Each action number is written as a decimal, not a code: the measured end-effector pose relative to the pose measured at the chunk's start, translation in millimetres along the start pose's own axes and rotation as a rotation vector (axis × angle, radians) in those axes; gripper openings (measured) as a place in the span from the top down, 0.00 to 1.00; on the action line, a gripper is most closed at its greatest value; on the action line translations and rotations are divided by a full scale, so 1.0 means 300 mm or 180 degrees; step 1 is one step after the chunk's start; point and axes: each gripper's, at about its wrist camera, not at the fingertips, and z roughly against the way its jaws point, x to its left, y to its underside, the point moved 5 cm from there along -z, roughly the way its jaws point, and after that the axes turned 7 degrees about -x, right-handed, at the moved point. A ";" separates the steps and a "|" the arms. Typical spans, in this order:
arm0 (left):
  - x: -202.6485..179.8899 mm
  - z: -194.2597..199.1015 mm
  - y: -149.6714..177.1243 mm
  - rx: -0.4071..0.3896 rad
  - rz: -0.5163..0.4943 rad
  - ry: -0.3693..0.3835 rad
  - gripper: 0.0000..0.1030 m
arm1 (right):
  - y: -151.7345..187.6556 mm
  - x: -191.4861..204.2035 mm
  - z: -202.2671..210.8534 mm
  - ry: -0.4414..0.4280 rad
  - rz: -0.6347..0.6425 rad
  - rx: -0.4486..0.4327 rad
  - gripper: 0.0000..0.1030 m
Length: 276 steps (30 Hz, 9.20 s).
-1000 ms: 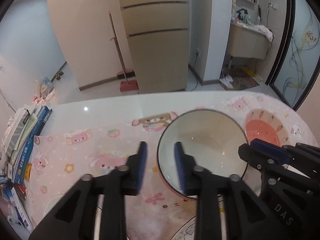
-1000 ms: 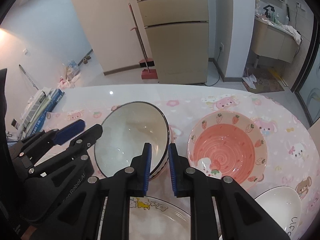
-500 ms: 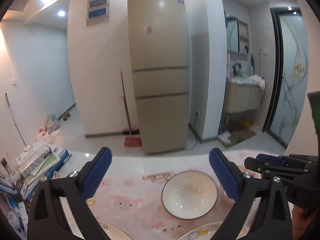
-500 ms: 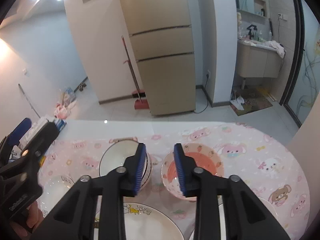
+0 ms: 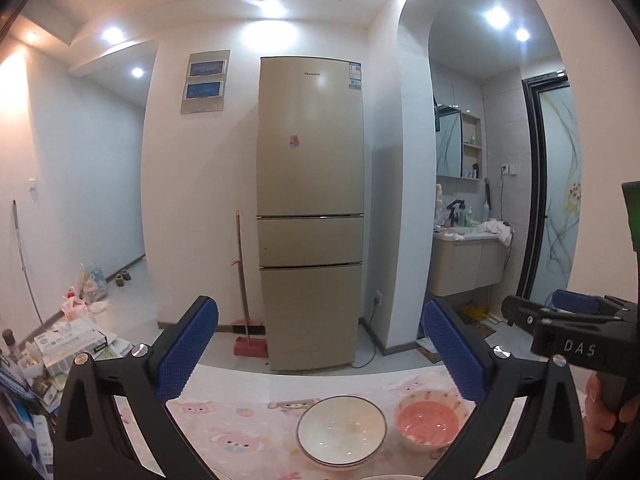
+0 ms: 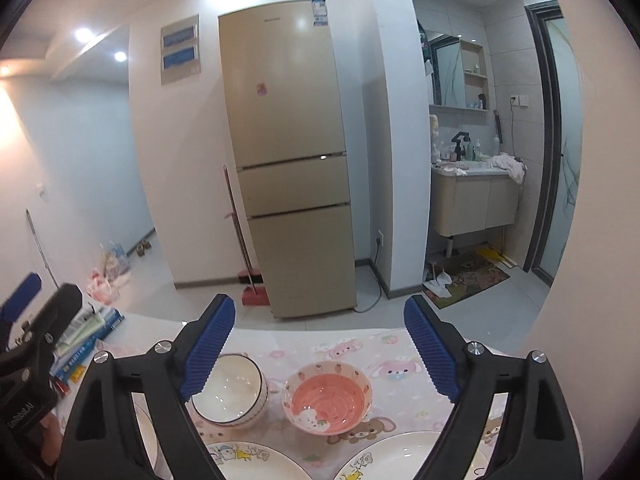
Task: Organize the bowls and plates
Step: 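Raise both tools and move them toward the other pink bowl, then close the left tool on the pink bowl rim while the right tool grips it too, then lift and carry the pink bowl with both tools, then lower the pink strawberry bowl into the stacked bowls with both tools, then open both tools and raise them away from the bowl stack, then move both tools down toward the white 'Life' plate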
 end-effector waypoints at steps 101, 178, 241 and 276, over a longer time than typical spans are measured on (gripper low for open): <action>-0.320 -0.483 0.440 0.2161 0.0059 0.0561 0.83 | 0.606 -0.215 -0.634 -0.1119 -0.2098 0.2288 0.80; 0.070 -0.434 0.619 0.2485 0.0233 0.0073 0.83 | 0.573 0.298 -0.597 -0.0820 0.0275 0.1412 0.79; 0.126 -0.197 0.165 0.0609 0.0246 0.0074 0.09 | 0.169 0.116 -0.257 -0.0521 0.0240 -0.0277 0.13; 0.207 0.355 -0.203 -0.0818 -0.0069 -0.0069 0.00 | -0.149 0.200 0.520 -0.0416 -0.0032 -0.1637 0.00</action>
